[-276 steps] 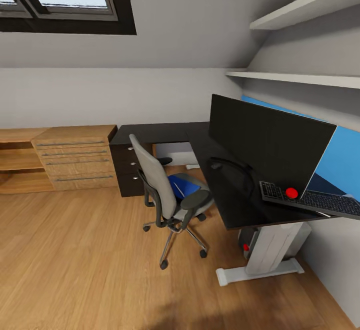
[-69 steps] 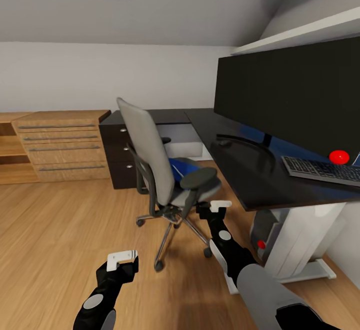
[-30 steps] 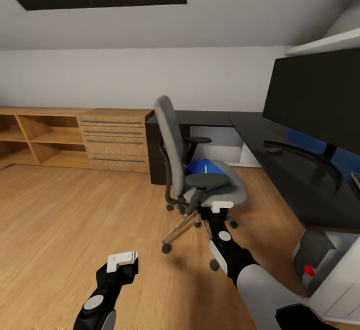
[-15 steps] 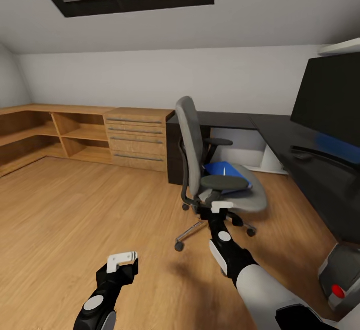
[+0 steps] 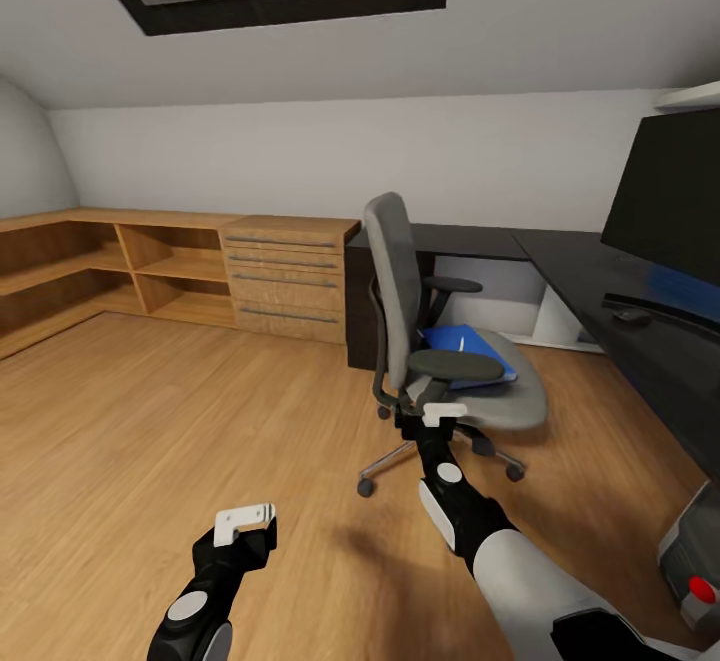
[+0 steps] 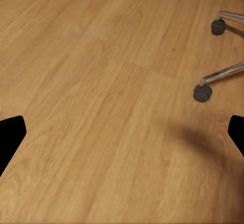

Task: In the bedroom, organize the workspace by keeping the computer under the desk, ensuring the monitor is on the desk, placing the keyboard on the desk next to the monitor, placing the mouse on the desk next to the keyboard, moving the folder from the swivel chair onto the desk next to the mouse, stacking the notebook on top of the folder with the pen on top of the notebook, and positioning the swivel chair next to the desk.

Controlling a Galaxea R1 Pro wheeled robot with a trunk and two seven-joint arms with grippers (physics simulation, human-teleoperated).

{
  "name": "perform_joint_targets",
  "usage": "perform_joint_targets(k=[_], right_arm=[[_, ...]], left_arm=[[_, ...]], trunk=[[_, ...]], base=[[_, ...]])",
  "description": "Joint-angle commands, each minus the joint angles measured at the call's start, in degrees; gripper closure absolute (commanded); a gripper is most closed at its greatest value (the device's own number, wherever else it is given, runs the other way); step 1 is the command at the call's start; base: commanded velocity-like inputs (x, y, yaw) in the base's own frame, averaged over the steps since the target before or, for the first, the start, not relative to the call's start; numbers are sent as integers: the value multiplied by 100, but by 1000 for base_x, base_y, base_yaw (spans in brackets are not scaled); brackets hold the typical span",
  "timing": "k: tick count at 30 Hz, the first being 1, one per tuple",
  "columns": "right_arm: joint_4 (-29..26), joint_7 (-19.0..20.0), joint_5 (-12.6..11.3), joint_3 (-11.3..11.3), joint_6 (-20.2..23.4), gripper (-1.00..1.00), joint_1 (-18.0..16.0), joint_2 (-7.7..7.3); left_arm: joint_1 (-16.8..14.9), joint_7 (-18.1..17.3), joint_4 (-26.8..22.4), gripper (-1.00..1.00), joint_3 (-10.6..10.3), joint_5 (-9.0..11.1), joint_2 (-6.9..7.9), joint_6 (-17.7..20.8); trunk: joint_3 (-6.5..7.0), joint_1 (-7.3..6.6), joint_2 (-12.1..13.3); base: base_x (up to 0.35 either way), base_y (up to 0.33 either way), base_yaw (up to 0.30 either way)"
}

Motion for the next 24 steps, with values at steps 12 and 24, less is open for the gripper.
perform_joint_targets(k=[12, 24], right_arm=[[6, -44, 3, 20, -7, -100, -4, 0], [6, -44, -1, 14, -7, -100, -4, 0]], left_arm=[[-5, 54, -7, -100, -10, 60, 2, 14], [-4, 52, -7, -100, -10, 60, 2, 14]], trunk=[[-5, -1, -2], [10, -1, -2]], base=[[72, 68, -3], [-89, 81, -116]])
